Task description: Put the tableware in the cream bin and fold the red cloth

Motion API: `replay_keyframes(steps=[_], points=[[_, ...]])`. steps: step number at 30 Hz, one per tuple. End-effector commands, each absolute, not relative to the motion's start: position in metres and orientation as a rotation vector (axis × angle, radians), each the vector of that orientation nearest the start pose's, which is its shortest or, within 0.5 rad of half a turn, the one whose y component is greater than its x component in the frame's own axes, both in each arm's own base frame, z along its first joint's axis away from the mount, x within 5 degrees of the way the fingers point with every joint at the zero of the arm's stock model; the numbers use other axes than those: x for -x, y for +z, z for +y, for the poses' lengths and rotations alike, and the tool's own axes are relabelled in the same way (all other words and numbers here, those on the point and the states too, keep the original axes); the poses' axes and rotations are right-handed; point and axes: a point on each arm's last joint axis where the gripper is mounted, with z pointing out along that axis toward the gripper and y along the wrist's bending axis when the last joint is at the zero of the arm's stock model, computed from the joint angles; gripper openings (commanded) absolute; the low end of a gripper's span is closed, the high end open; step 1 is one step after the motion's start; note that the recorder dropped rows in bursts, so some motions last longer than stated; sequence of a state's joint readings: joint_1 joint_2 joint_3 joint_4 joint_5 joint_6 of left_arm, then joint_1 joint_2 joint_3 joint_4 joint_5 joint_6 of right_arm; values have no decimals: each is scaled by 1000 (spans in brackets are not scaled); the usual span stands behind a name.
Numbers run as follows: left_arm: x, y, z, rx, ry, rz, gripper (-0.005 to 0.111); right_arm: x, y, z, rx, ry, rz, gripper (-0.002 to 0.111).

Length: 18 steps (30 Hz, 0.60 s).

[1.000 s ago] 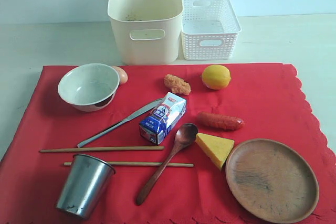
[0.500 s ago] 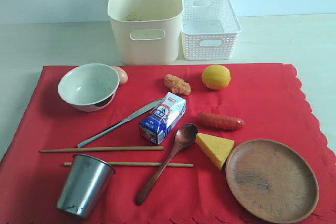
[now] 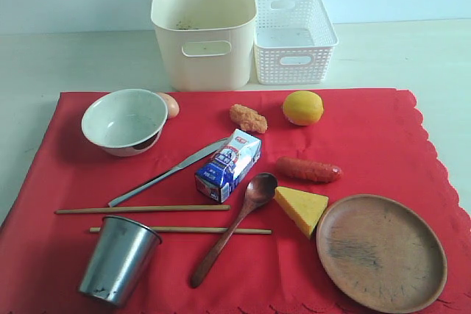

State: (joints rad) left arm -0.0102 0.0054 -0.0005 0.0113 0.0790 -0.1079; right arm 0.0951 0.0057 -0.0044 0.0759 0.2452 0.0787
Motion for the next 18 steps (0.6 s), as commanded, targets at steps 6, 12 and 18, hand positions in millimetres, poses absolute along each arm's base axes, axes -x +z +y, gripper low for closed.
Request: replay_keyframes(steps=[6,12,18], points=[[-56,206,-1,70,-86,1563,3,-56,205,6,-62,225,1582,0],[-56,206,-1,70,-86,1563,3,-55,218,5,-221,406,1424,0],[-56,206,-1,70,-86,1563,3,-54,227,4,-214,413,1344,0]])
